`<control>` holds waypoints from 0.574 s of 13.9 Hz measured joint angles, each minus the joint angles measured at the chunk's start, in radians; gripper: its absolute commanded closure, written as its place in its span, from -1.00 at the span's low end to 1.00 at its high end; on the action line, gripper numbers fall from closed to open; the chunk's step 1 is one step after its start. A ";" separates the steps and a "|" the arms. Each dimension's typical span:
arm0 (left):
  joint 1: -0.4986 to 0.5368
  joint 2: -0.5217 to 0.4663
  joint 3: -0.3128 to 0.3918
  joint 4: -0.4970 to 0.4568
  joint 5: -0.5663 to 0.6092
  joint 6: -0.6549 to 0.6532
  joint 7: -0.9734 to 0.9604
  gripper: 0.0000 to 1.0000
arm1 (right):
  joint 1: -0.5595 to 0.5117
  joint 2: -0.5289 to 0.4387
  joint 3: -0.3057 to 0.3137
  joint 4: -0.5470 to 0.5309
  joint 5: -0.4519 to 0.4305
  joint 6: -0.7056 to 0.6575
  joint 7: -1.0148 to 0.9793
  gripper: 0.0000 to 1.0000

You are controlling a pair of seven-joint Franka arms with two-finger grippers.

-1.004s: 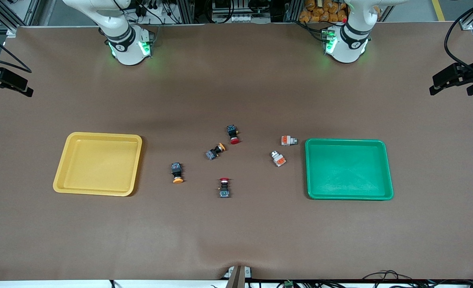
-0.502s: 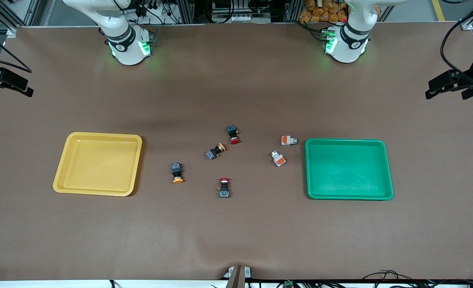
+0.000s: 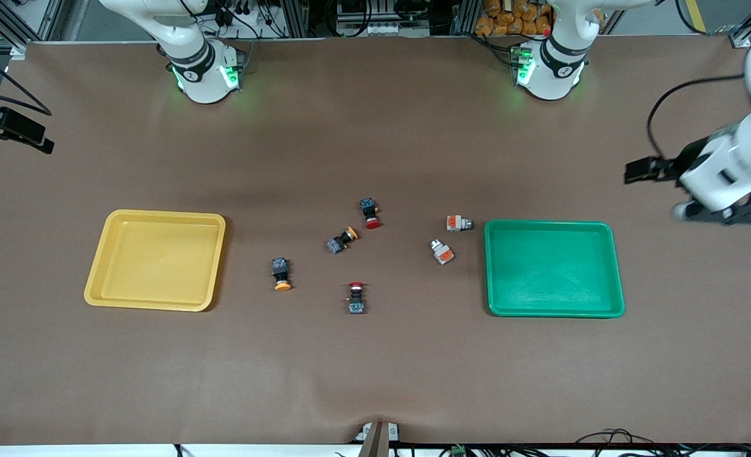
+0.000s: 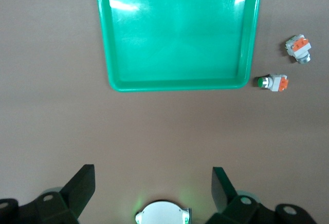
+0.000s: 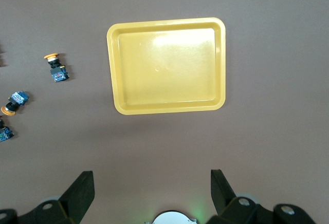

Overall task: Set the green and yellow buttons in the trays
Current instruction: 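Reach the left gripper toward the white orange switch beside the green tray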

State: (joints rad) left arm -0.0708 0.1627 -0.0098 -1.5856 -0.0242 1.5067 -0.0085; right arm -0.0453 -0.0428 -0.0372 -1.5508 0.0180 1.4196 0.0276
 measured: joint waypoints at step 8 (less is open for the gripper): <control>-0.162 0.190 -0.008 0.000 -0.010 0.231 -0.215 -1.00 | 0.000 0.000 0.000 -0.002 -0.004 0.002 -0.020 -1.00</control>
State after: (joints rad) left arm -0.2323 0.3531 -0.0178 -1.5861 -0.0338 1.7378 -0.2233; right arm -0.0453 -0.0424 -0.0372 -1.5528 0.0144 1.4213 0.0074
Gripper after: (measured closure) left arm 0.000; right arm 0.000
